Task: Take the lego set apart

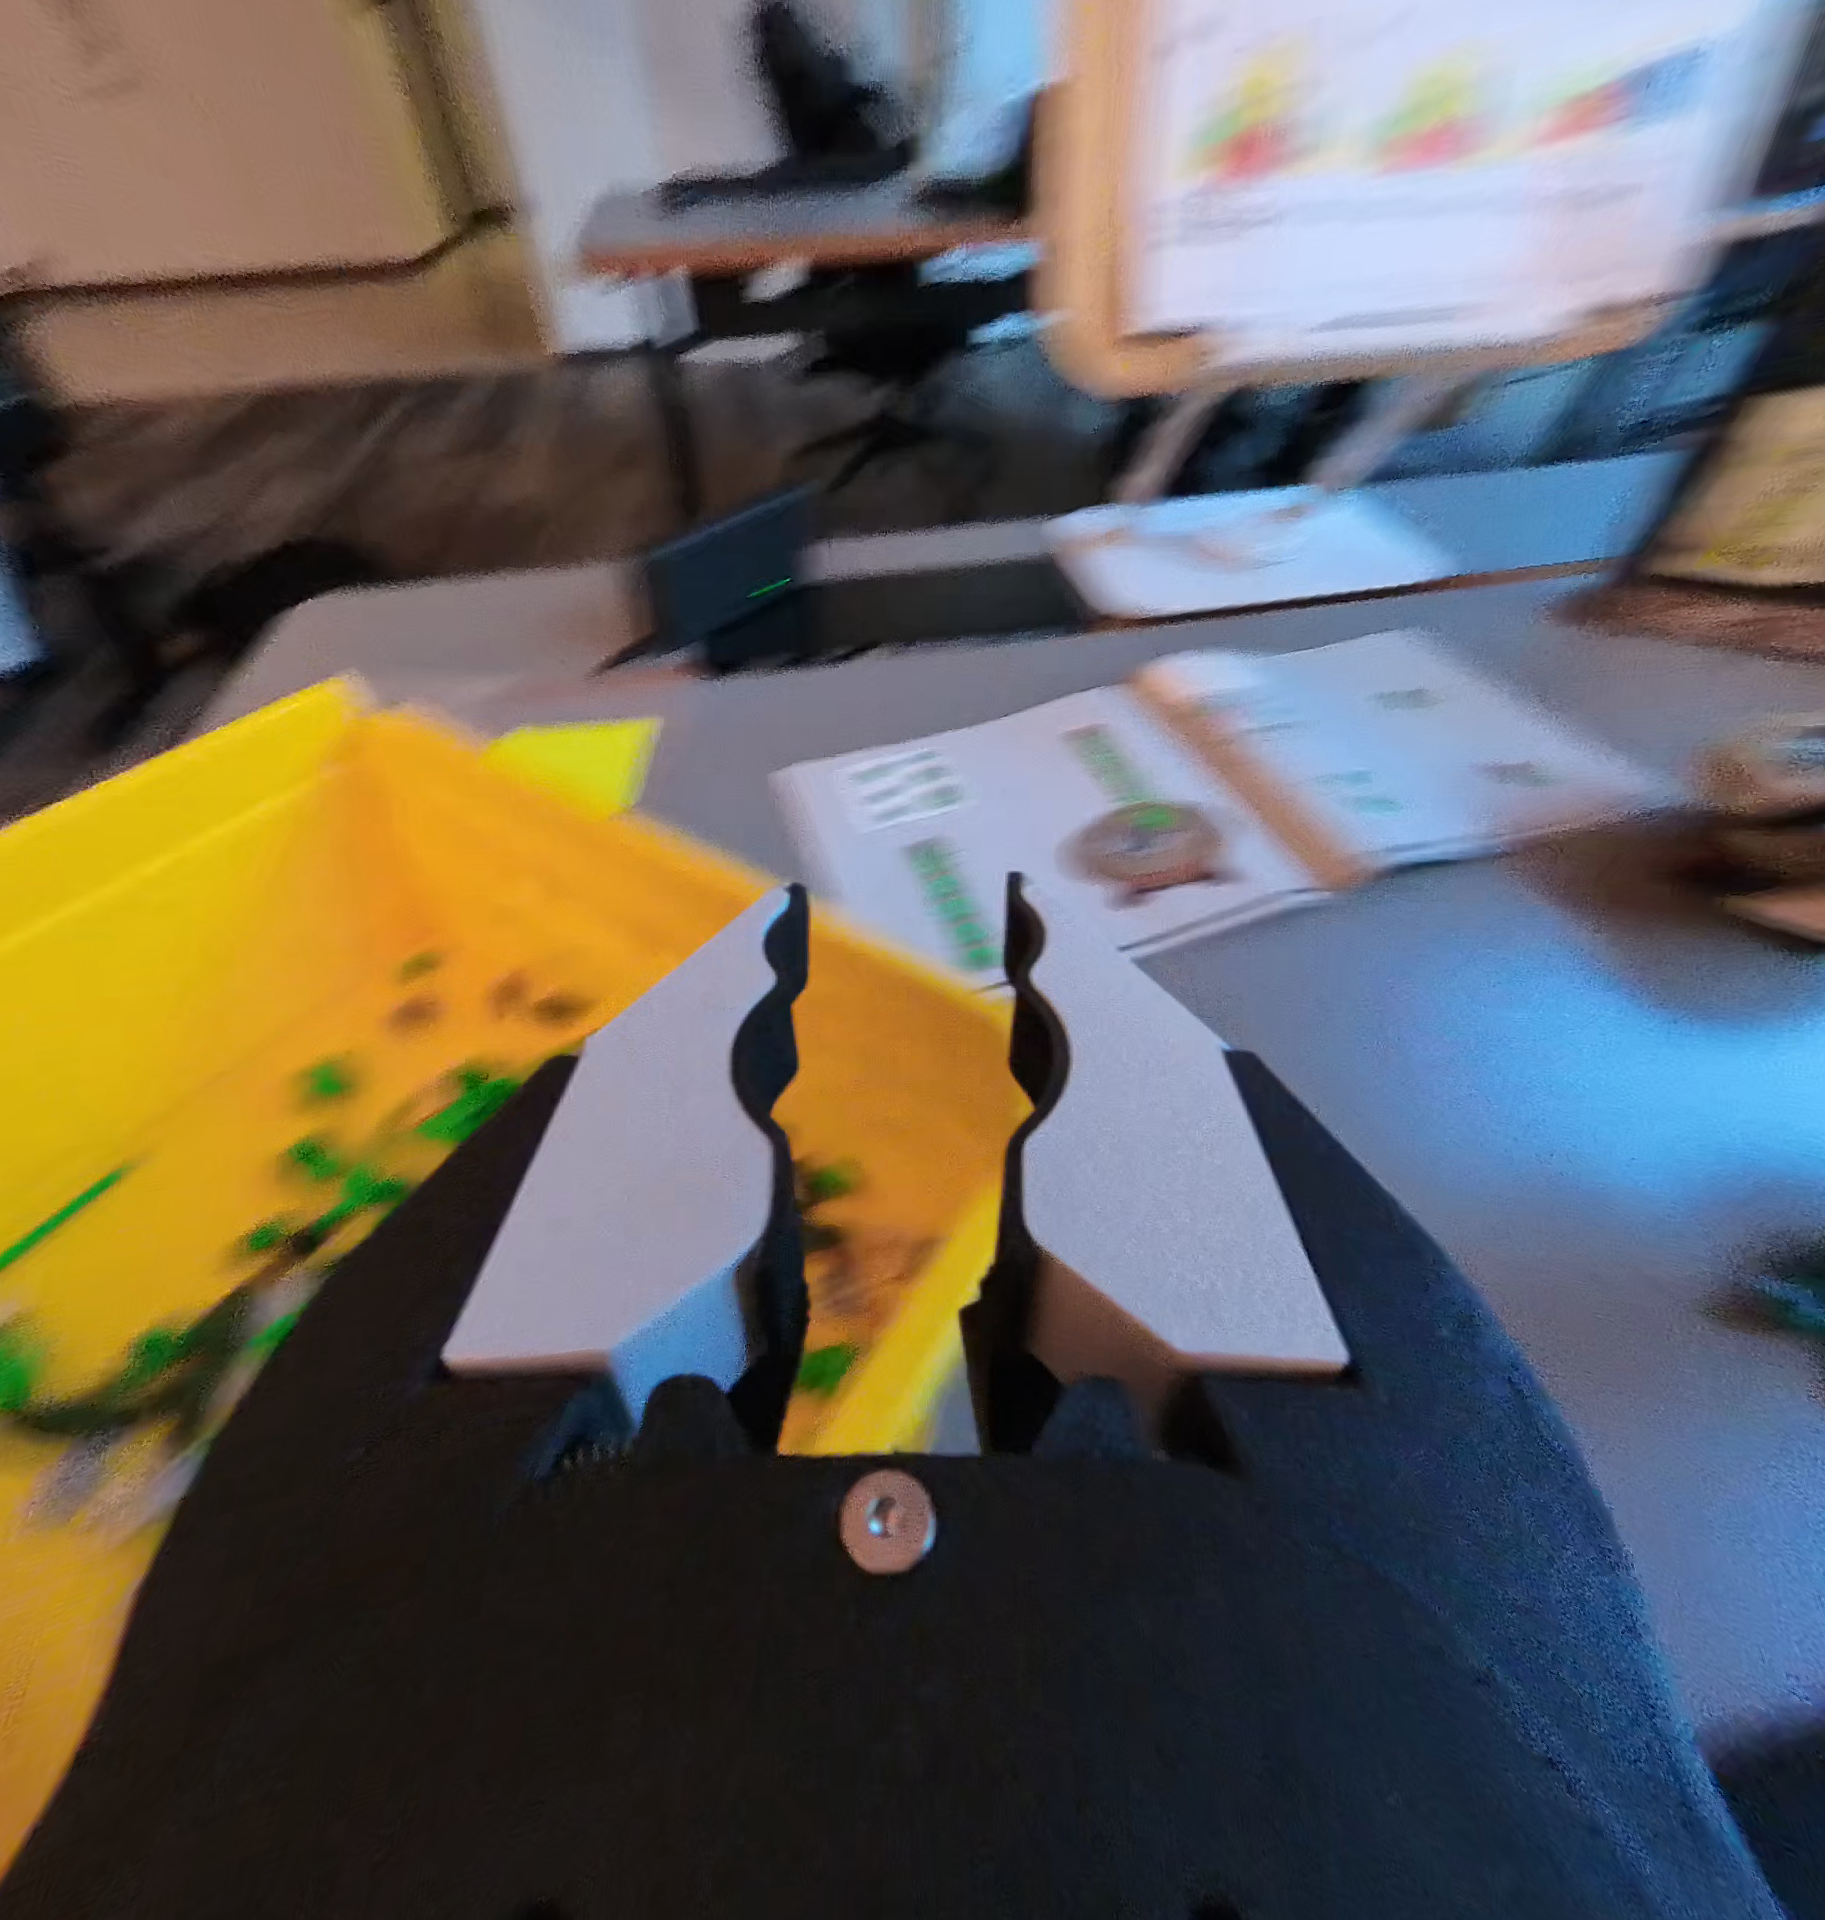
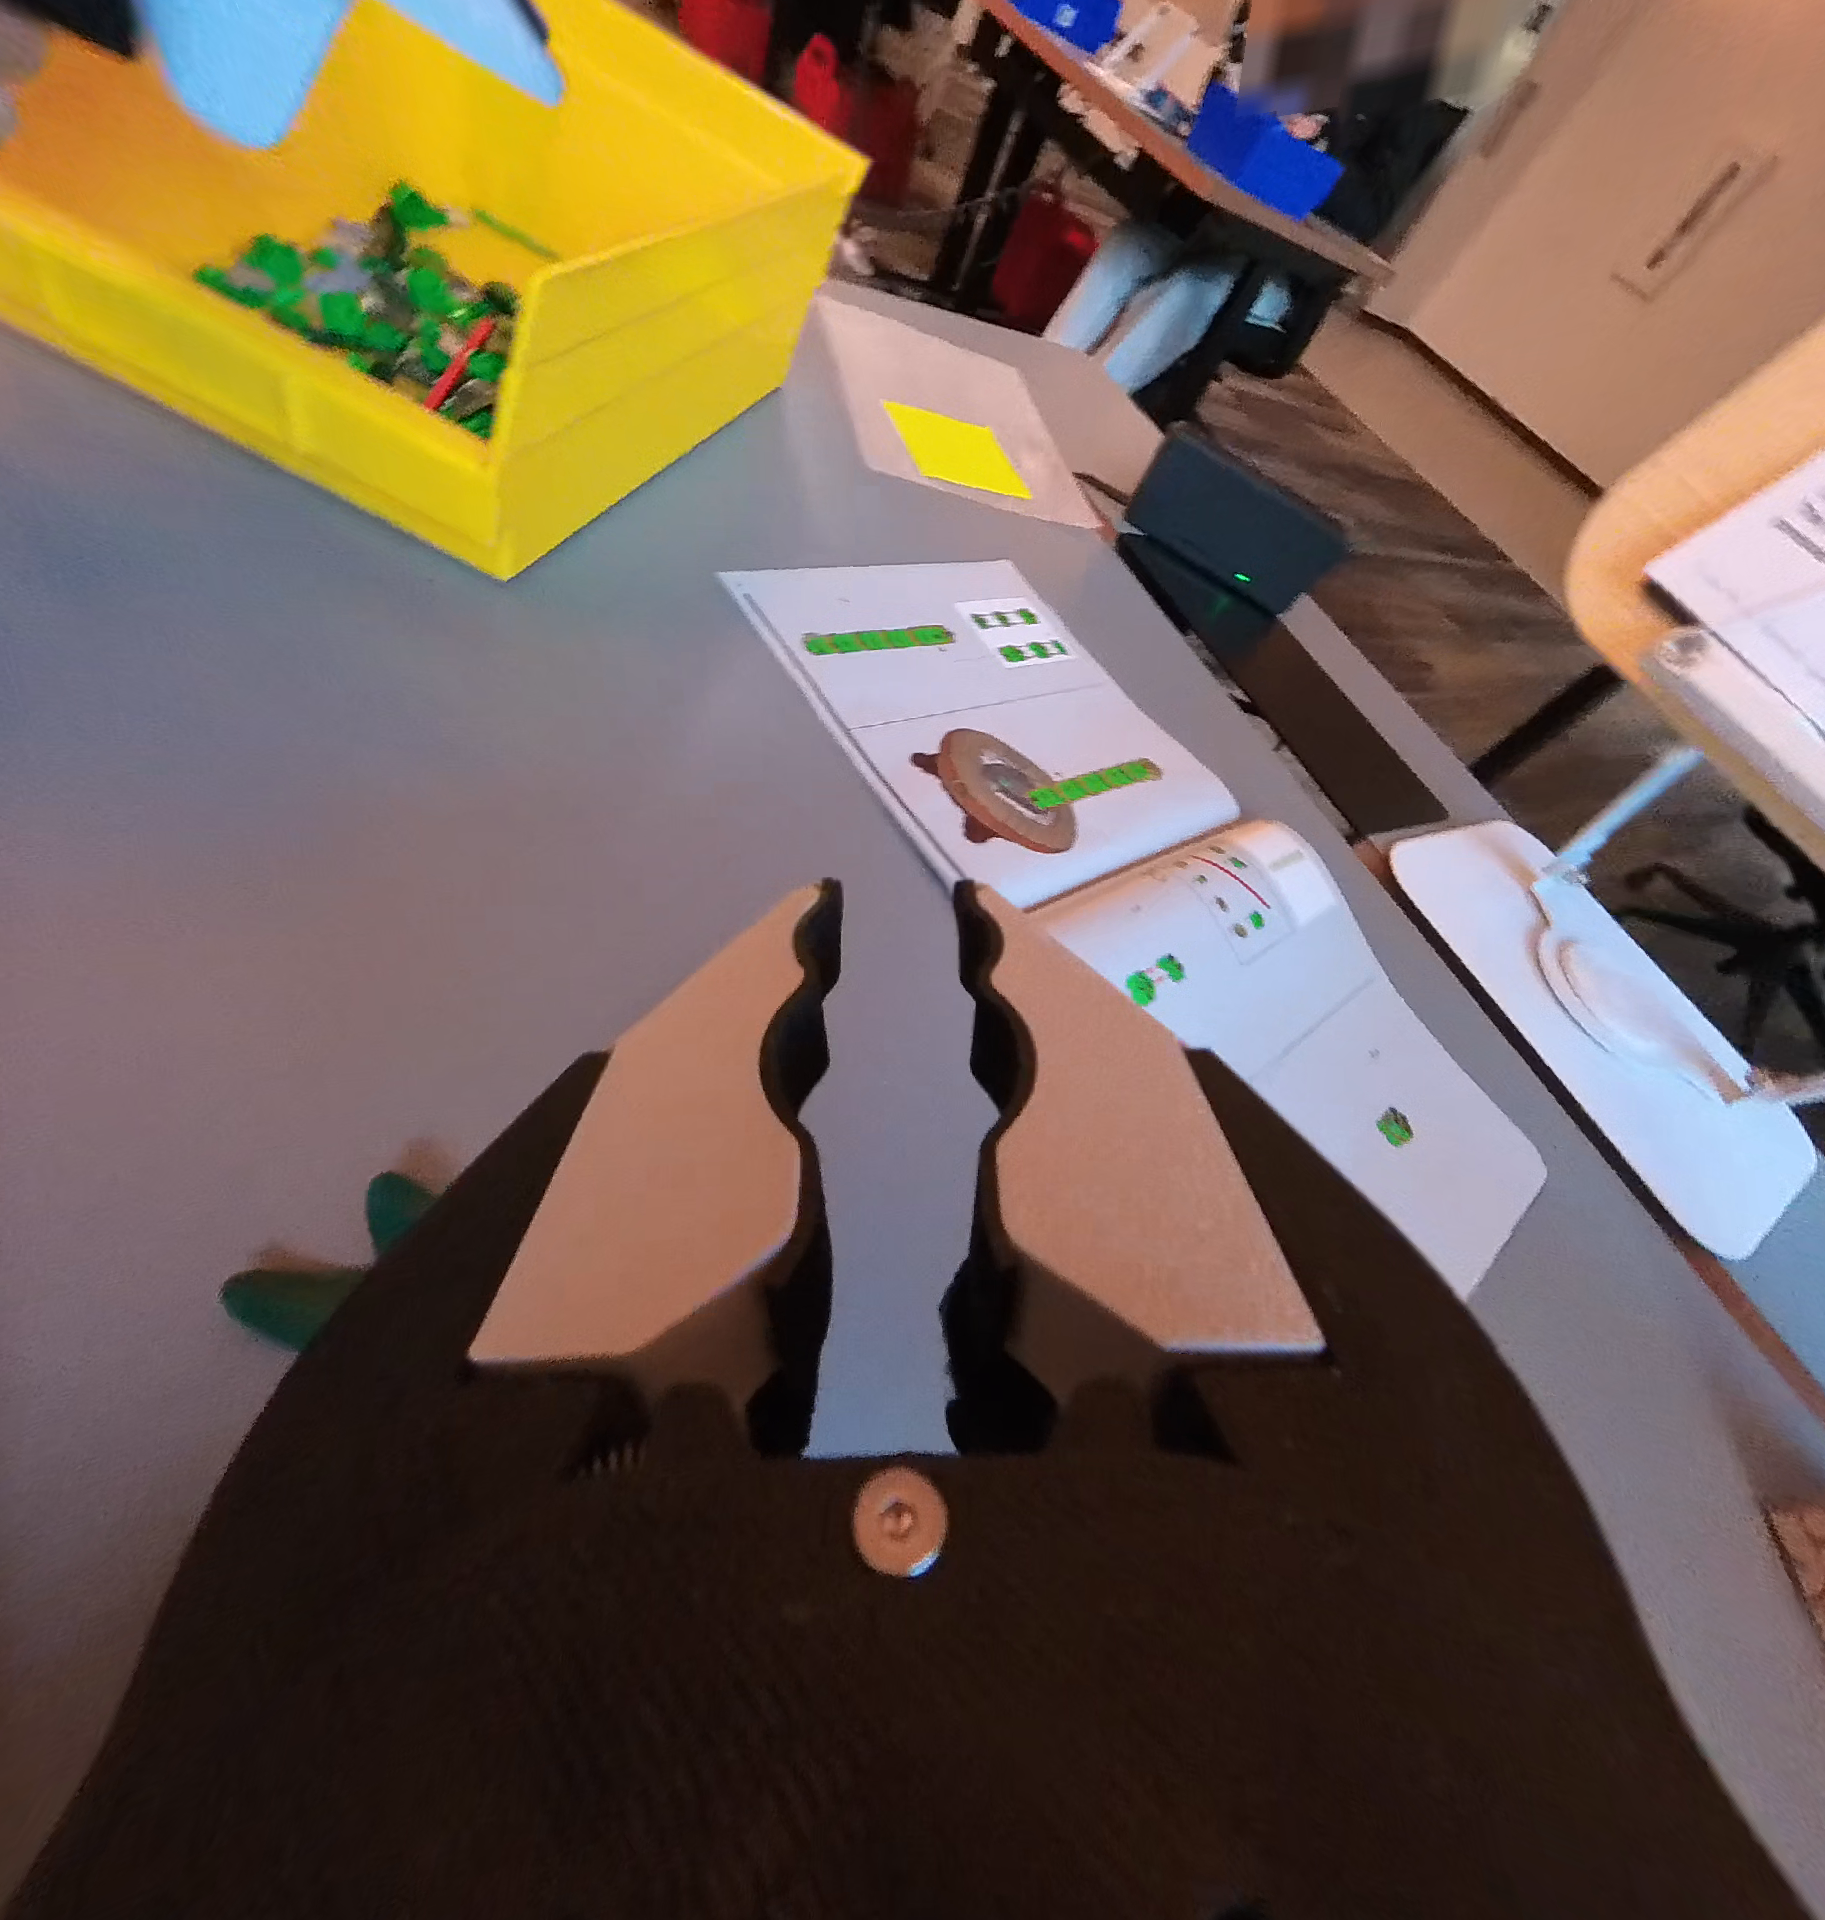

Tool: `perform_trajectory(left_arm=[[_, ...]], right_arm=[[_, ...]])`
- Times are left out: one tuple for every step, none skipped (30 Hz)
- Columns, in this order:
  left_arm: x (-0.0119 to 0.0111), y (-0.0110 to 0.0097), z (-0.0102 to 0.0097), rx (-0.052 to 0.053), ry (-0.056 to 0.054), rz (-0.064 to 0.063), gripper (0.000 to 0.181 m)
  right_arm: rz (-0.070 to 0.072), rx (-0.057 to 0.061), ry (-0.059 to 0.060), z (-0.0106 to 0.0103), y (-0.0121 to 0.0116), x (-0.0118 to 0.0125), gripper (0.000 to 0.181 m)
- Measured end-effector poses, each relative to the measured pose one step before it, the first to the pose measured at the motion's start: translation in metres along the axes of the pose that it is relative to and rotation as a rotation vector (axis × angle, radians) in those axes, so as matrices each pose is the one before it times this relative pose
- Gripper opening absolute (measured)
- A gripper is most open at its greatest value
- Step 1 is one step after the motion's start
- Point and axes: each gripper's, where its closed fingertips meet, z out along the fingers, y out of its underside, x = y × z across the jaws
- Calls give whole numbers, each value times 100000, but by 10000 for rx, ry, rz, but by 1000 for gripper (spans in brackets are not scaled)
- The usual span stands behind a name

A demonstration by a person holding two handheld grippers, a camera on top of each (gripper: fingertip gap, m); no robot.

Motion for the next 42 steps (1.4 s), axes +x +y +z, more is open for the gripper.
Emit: perform_trajectory(left_arm=[[3763, -590, 30, 324, 1605, 88, 29], [4214, 75, 601, -24, 1878, -42, 29], [3841, 812, 1236, -394, 1755, -249, 31], [3215, 1368, 1666, -662, 1570, -343, 31], [2398, 1532, 1819, -747, 1240, -257, 28], [1379, 1481, 1679, -737, 649, -109, 21], [945, 1312, 1325, -700, 228, 95, 20], [825, 822, 974, -474, 39, 418, 20], [370, 403, 757, -230, -259, 491, 21], [113, 291, 663, -168, -347, 409, 24], [88, 427, 655, -295, -238, 309, 27], [105, 566, 651, -422, -110, 176, 29], [167, 583, 618, -427, 22, 49, 30], [204, 390, 513, -323, 93, -23, 31], [254, 114, 336, -159, 130, -9, 30], [214, -186, 210, 10, 90, 43, 26], [136, -355, 148, 75, 37, 66, 23], [85, -245, 164, -14, 27, 93, 22], [-151, 24, 211, -137, -85, 90, 21], [-265, 205, 251, -197, -126, 66, 20], [-49, 297, 265, -206, 23, 6, 20], [209, 310, 224, -173, 185, -96, 19], [255, 201, 159, -85, 213, -151, 19], [180, 106, 88, -27, 182, -159, 20], [195, -17, 37, 23, 201, -167, 22], [189, -132, -17, 70, 199, -168, 21], [83, -82, -35, 51, 122, -120, 15], [-4, 84, -41, -30, 52, -51, 4], [-19, 123, -77, -47, 24, 12, 0], [-215, -13, -169, 34, -124, 14, 0], [-414, -204, -336, 179, -254, 34, 0], [-496, -383, -548, 317, -279, 16, 0], [-462, -559, -741, 465, -192, -67, 0], [-465, -697, -886, 573, -95, -204, 0], [-531, -769, -971, 637, -42, -355, 0], [-584, -799, -1005, 665, 24, -458, 0], [-543, -712, -949, 598, 106, -504, 0], [-389, -461, -761, 413, 214, -430, 0], [-71, -126, -491, 163, 337, -260, 0], [294, 160, -205, -14, 420, -158, 0], [548, 398, 114, -149, 465, -152, 0], [581, 621, 456, -313, 414, -183, 9]], right_arm=[[274, 77, 241, -172, 7, 701, 21], [241, 54, 230, -133, 3, 593, 20], [187, 44, 220, -107, -10, 514, 20], [142, 59, 196, -99, -51, 439, 20], [101, 38, 153, -99, -21, 341, 20], [75, 2, 125, -74, 10, 282, 20], [77, -16, 70, -54, 40, 185, 19], [104, -28, 39, -26, 24, 128, 19], [100, -25, 10, -14, 6, 63, 20], [60, -16, -8, -4, -14, 14, 19], [25, -30, -17, 15, 37, -22, 19], [0, -49, -13, 26, 74, -44, 19], [-18, -48, -14, 32, 71, -69, 20], [-28, -42, -16, 46, 73, -91, 20], [-36, -49, -23, 55, 77, -96, 20], [-37, -62, -10, 53, 95, -70, 20], [-36, -45, 19, 40, 61, -17, 20], [-30, -30, 21, 24, 24, 12, 20], [-12, -27, 1, 6, 6, 8, 20], [10, -6, 5, -14, -1, 27, 20], [19, 9, 29, -31, 4, 72, 20], [20, -1, 19, -26, 8, 73, 20], [27, -7, 11, -9, 28, 81, 20], [36, -10, 16, 8, 45, 74, 20], [32, -13, 32, 17, 40, 87, 20], [2, -14, -3, 20, 35, 7, 20], [-6, -21, 0, 15, 29, -1, 20], [-12, -12, 4, 1, 4, -13, 20], [-3, 10, -14, -3, -16, -37, 20], [26, 29, -24, -7, -36, -34, 19], [61, 37, -38, -10, -37, -20, 19], [101, 39, -49, -10, -49, -18, 19], [124, 50, -70, -26, -50, -35, 19], [129, 80, -75, -41, -91, -34, 20], [120, 121, -101, -44, -166, -79, 20], [108, 133, -143, -49, -192, -165, 20], [94, 102, -129, -28, -154, -141, 20], [65, 38, -31, -13, -66, -3, 20], [9, 3, 14, -14, -11, 59, 20], [-10, -8, 23, -1, 26, 65, 20], [5, -4, 5, 8, 17, 23, 20], [20, -4, -23, 22, 12, -28, 20]])
